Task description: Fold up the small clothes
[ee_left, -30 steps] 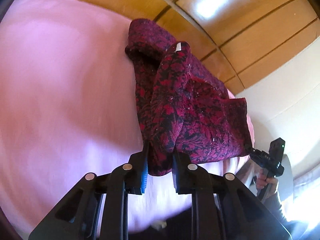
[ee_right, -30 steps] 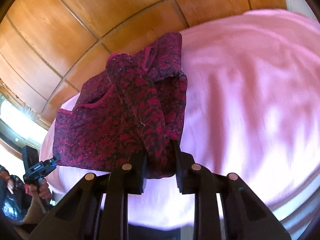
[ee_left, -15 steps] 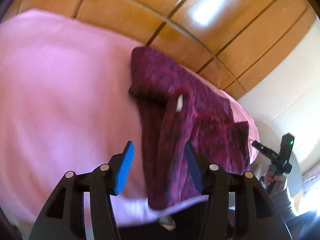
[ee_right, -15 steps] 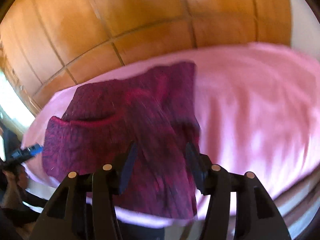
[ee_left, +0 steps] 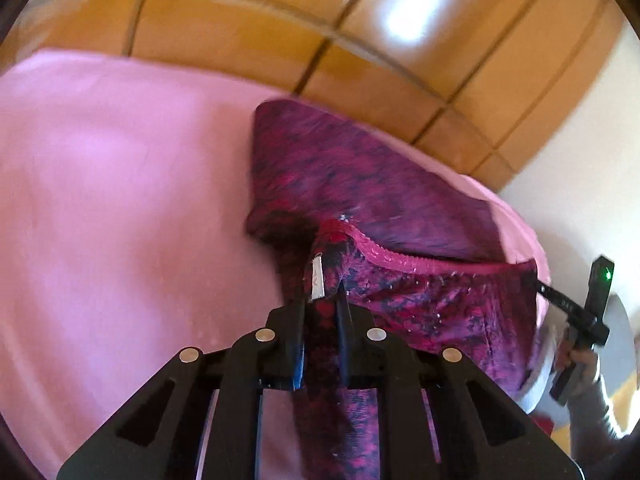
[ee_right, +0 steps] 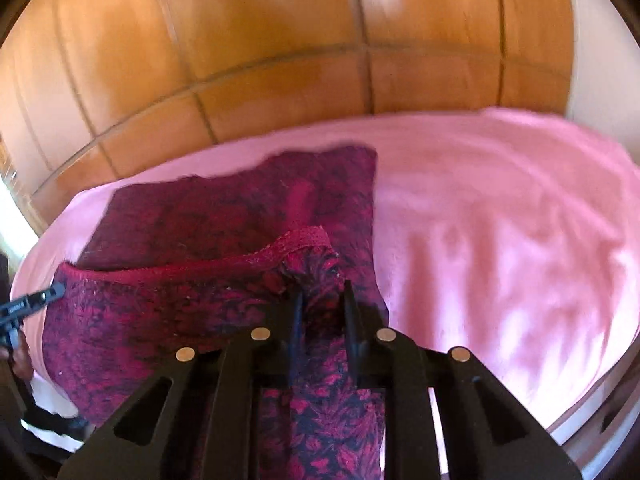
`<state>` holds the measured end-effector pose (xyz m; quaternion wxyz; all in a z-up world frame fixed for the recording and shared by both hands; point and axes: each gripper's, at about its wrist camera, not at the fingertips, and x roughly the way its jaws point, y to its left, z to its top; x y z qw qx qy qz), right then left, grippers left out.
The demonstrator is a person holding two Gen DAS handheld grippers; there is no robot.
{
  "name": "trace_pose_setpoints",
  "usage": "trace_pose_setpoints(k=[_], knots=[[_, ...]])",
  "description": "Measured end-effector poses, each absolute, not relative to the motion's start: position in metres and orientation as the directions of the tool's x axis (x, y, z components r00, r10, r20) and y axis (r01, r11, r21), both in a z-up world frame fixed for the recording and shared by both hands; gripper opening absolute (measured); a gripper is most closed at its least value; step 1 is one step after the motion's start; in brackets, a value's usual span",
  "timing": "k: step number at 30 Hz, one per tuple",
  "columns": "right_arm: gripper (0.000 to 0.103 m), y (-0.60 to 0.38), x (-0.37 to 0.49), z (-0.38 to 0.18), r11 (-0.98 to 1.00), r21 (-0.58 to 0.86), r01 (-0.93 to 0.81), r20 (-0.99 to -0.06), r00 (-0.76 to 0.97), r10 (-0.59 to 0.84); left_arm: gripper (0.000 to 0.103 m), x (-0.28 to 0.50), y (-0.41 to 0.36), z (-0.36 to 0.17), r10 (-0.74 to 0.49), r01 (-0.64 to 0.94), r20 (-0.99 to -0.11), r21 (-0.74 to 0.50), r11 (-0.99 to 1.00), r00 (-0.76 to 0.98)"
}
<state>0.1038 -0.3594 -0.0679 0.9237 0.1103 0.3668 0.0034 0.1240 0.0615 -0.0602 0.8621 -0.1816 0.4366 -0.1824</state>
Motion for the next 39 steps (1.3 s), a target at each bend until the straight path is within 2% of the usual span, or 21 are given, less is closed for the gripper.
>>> trace_pose_setpoints(k=[3, 5, 7, 9, 12, 16, 19, 23, 24, 26, 29, 34, 39], knots=[[0.017, -0.362, 0.128, -0.097, 0.966, 0.233, 0.113, -0.708, 0.7, 0.089, 0.014, 0.132, 0.049, -0.071, -0.43, 0.154, -0.725, -0.417, 0.896, 0.537], [0.018, -0.363, 0.133, -0.102, 0.959, 0.254, 0.125, -0.705, 0.703, 0.095, 0.016, 0.135, 0.049, -0.067, -0.465, 0.17, -0.704, -0.45, 0.877, 0.536], [0.019, -0.363, 0.131, -0.102, 0.959, 0.257, 0.121, -0.7, 0.707, 0.098, 0.023, 0.133, 0.051, -0.059, -0.492, 0.196, -0.682, -0.466, 0.863, 0.541], [0.019, -0.367, 0.128, -0.103, 0.954, 0.273, 0.121, -0.695, 0.711, 0.109, 0.036, 0.132, 0.051, -0.055, -0.506, 0.223, -0.67, -0.466, 0.856, 0.544], [0.02, -0.369, 0.125, -0.103, 0.952, 0.278, 0.127, -0.689, 0.717, 0.105, 0.038, 0.131, 0.042, -0.055, -0.508, 0.259, -0.679, -0.441, 0.859, 0.529], [0.026, -0.367, 0.118, -0.098, 0.96, 0.249, 0.13, -0.695, 0.714, 0.084, 0.033, 0.126, 0.027, -0.052, -0.453, 0.278, -0.694, -0.358, 0.891, 0.559], [0.03, -0.364, 0.115, -0.095, 0.962, 0.236, 0.135, -0.701, 0.709, 0.073, 0.021, 0.122, 0.026, -0.047, -0.423, 0.274, -0.686, -0.323, 0.906, 0.592], [0.031, -0.361, 0.114, -0.093, 0.966, 0.22, 0.137, -0.704, 0.707, 0.06, 0.013, 0.112, 0.028, -0.04, -0.396, 0.271, -0.672, -0.289, 0.918, 0.626], [0.03, -0.361, 0.113, -0.093, 0.968, 0.213, 0.135, -0.707, 0.705, 0.057, 0.013, 0.108, 0.028, -0.038, -0.383, 0.267, -0.667, -0.275, 0.924, 0.639], [0.022, -0.357, 0.114, -0.092, 0.973, 0.196, 0.12, -0.712, 0.7, 0.057, 0.012, 0.101, 0.031, -0.036, -0.369, 0.251, -0.655, -0.271, 0.929, 0.66], [0.017, -0.348, 0.108, -0.088, 0.984, 0.153, 0.086, -0.714, 0.698, 0.049, 0.012, 0.085, 0.038, -0.033, -0.363, 0.211, -0.634, -0.304, 0.929, 0.683], [0.016, -0.335, 0.081, -0.054, 0.987, 0.16, 0.014, -0.665, 0.74, 0.097, 0.012, 0.045, 0.037, -0.008, -0.355, 0.246, -0.561, -0.261, 0.933, 0.748], [0.016, -0.331, 0.068, -0.017, 0.985, 0.171, -0.027, -0.596, 0.793, 0.125, 0.012, 0.052, 0.046, 0.012, -0.37, 0.263, -0.524, -0.269, 0.926, 0.767]])
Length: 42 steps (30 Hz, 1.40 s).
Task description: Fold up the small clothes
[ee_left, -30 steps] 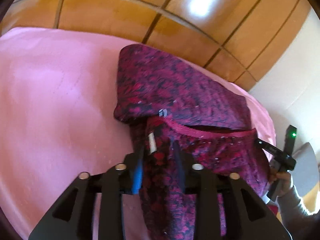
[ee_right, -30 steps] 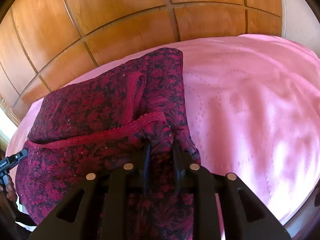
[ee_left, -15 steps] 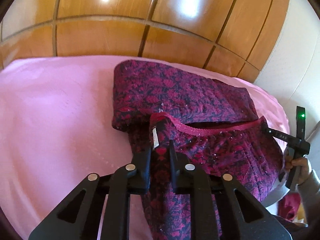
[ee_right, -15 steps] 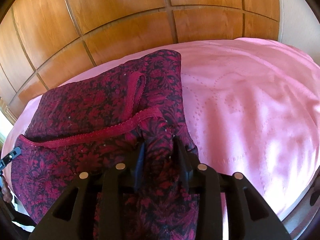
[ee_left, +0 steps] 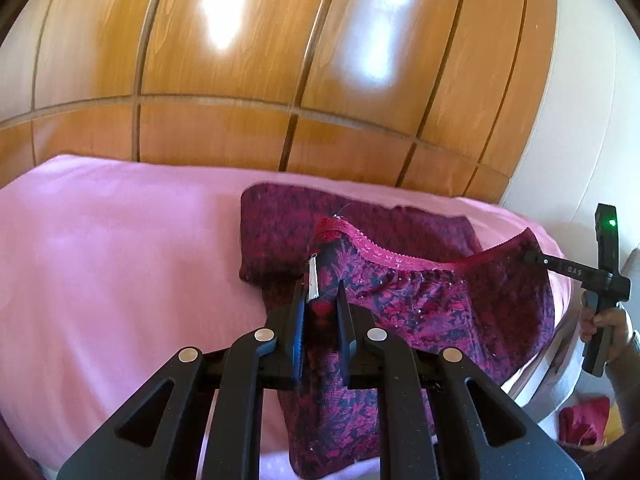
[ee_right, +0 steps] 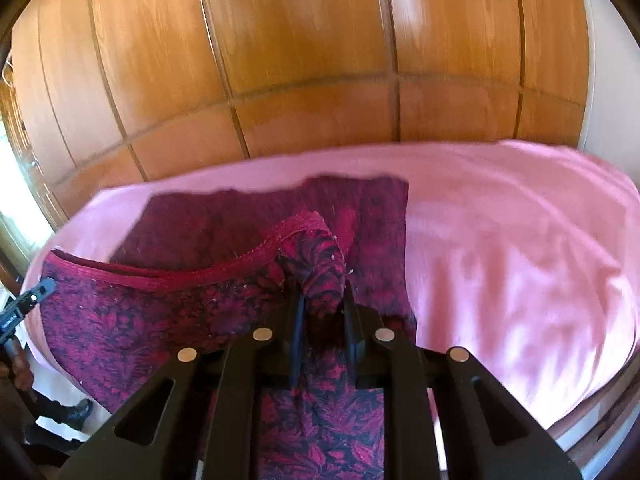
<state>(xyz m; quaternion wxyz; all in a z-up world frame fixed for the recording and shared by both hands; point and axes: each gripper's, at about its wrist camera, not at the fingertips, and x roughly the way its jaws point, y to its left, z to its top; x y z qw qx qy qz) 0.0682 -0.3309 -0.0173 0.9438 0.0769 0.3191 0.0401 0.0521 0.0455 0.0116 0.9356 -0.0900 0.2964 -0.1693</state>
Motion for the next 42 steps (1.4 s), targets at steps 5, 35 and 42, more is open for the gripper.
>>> trace_pose_setpoints(k=[5, 35, 42], knots=[[0.015, -0.334, 0.098, -0.005, 0.985, 0.173, 0.0, -0.569, 0.816, 0.1, 0.012, 0.1, 0.048, 0.021, -0.356, 0.254, -0.5, -0.262, 0.931, 0.79], [0.047, -0.373, 0.292, -0.057, 0.97, 0.089, 0.227, -0.724, 0.684, -0.094, 0.038, 0.31, 0.026, -0.049, -0.106, 0.032, -0.742, -0.113, 0.993, 0.662], [0.049, -0.342, 0.217, -0.021, 0.988, 0.131, 0.081, -0.624, 0.781, 0.019, 0.041, 0.218, 0.034, -0.007, -0.126, 0.041, -0.599, -0.154, 0.987, 0.791]])
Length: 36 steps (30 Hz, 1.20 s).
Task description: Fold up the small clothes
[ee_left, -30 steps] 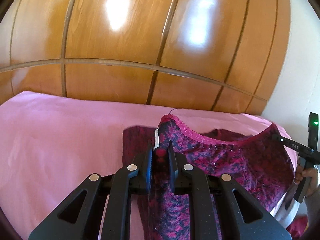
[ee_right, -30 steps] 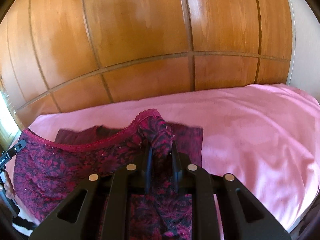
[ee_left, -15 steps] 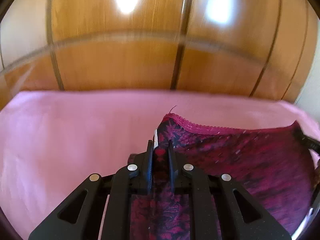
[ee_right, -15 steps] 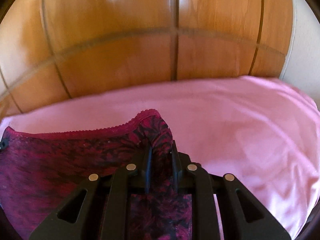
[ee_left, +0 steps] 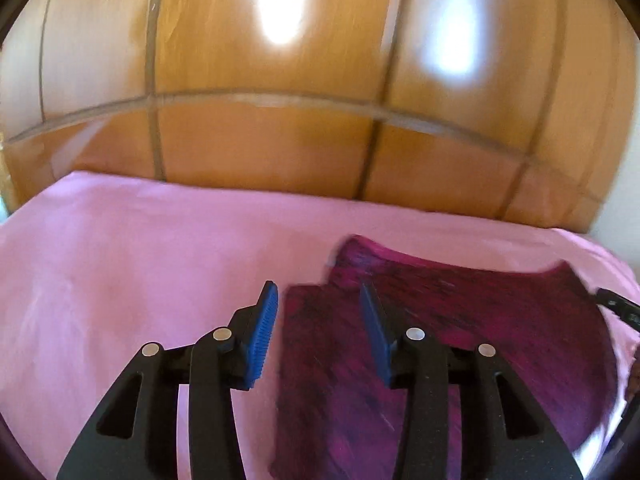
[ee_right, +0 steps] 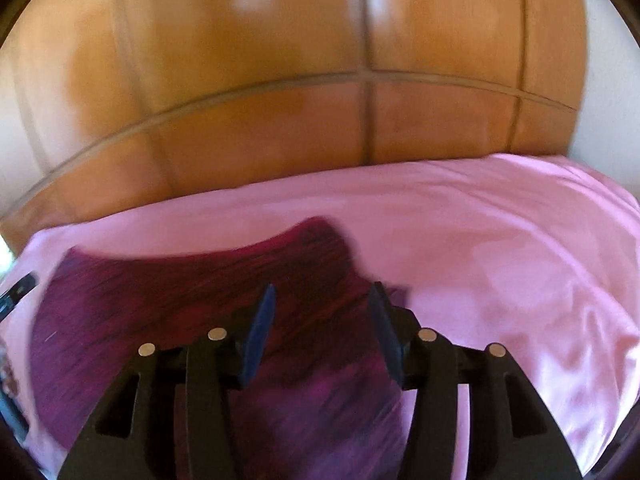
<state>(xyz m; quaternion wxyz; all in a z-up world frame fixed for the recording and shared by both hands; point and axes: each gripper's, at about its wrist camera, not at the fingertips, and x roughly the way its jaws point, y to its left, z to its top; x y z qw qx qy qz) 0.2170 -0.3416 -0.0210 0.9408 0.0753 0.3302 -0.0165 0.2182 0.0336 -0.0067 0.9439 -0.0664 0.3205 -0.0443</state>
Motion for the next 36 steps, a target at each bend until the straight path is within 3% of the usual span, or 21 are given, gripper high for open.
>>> trace_pose_setpoints(k=[2, 6, 11, 17, 21, 31, 33, 36], knots=[[0.055, -0.324, 0.2, -0.019, 0.989, 0.149, 0.017, -0.609, 0.789, 0.078, 0.041, 0.201, 0.023, -0.009, -0.165, 0.091, -0.594, -0.153, 0.984, 0.787], [0.057, -0.302, 0.201, -0.04, 0.991, 0.13, 0.006, -0.661, 0.746, 0.082, 0.041, 0.208, 0.009, -0.051, -0.138, 0.08, -0.704, -0.115, 0.99, 0.697], [0.057, -0.32, 0.211, -0.069, 0.969, 0.244, 0.034, -0.65, 0.747, 0.137, 0.041, 0.196, 0.003, -0.042, -0.097, 0.056, -0.683, -0.082, 0.995, 0.724], [0.064, -0.32, 0.184, -0.052, 0.978, 0.207, 0.025, -0.635, 0.764, 0.115, 0.041, 0.163, -0.005, -0.017, -0.081, 0.069, -0.626, -0.043, 0.997, 0.776], [0.064, -0.326, 0.155, -0.047, 0.971, 0.234, 0.045, -0.617, 0.779, 0.113, 0.047, 0.153, 0.001, -0.02, -0.072, 0.051, -0.627, -0.052, 0.997, 0.775], [0.064, -0.372, 0.105, -0.063, 0.943, 0.283, 0.172, -0.65, 0.758, 0.057, 0.047, 0.125, 0.03, -0.038, -0.106, 0.038, -0.668, -0.116, 0.993, 0.737], [0.062, -0.376, 0.1, -0.07, 0.936, 0.307, 0.174, -0.657, 0.75, 0.076, 0.047, 0.12, 0.038, -0.043, -0.142, 0.045, -0.674, -0.159, 0.986, 0.725], [0.051, -0.378, 0.1, -0.078, 0.928, 0.334, 0.166, -0.665, 0.739, 0.107, 0.047, 0.111, 0.049, -0.052, -0.221, 0.071, -0.675, -0.243, 0.967, 0.704]])
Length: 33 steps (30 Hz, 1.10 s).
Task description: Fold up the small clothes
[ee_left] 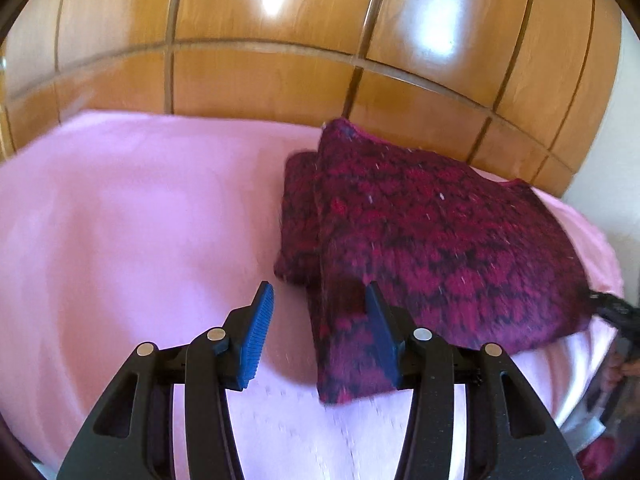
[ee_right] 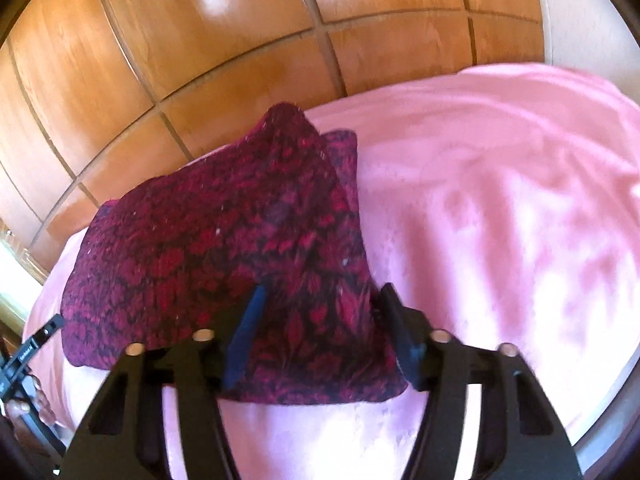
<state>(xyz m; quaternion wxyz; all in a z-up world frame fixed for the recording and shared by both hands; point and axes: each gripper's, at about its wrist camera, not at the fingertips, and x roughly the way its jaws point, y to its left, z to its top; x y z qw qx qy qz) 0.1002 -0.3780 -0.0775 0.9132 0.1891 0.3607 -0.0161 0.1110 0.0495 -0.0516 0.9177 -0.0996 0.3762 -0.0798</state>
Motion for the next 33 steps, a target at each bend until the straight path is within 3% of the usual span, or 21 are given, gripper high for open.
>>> trace_pose_setpoints(k=[3, 5, 8, 11, 15, 23, 26, 29, 33], knots=[[0.044, -0.378, 0.103, -0.08, 0.927, 0.339, 0.16, -0.664, 0.739, 0.115, 0.047, 0.105, 0.06, -0.061, -0.307, 0.099, -0.664, -0.332, 0.938, 0.681], [0.03, -0.381, 0.105, -0.081, 0.923, 0.351, 0.159, -0.665, 0.737, 0.126, 0.046, 0.105, 0.066, -0.068, -0.366, 0.115, -0.653, -0.393, 0.912, 0.663], [0.016, -0.381, 0.105, -0.079, 0.923, 0.356, 0.145, -0.666, 0.732, 0.142, 0.016, 0.11, 0.069, -0.075, -0.456, 0.154, -0.637, -0.47, 0.869, 0.622], [0.012, -0.379, 0.101, -0.072, 0.927, 0.349, 0.136, -0.664, 0.734, 0.143, 0.009, 0.11, 0.066, -0.07, -0.468, 0.176, -0.627, -0.47, 0.865, 0.623], [0.011, -0.379, 0.086, -0.057, 0.931, 0.345, 0.118, -0.648, 0.748, 0.145, 0.009, 0.099, 0.077, -0.07, -0.497, 0.161, -0.619, -0.517, 0.841, 0.609], [0.012, -0.386, 0.088, -0.088, 0.92, 0.363, 0.145, -0.698, 0.697, 0.165, 0.012, 0.097, 0.083, -0.072, -0.468, 0.095, -0.657, -0.519, 0.849, 0.592], [0.021, -0.383, 0.089, -0.078, 0.936, 0.327, 0.13, -0.701, 0.697, 0.148, 0.021, 0.099, 0.084, -0.054, -0.407, 0.089, -0.649, -0.464, 0.881, 0.643], [0.033, -0.377, 0.085, -0.059, 0.949, 0.282, 0.14, -0.667, 0.74, 0.089, 0.021, 0.101, 0.084, -0.036, -0.399, 0.108, -0.606, -0.458, 0.882, 0.688], [0.037, -0.352, 0.092, -0.037, 0.961, 0.269, 0.072, -0.617, 0.778, 0.115, 0.021, 0.115, 0.06, -0.018, -0.413, 0.181, -0.562, -0.422, 0.889, 0.717]])
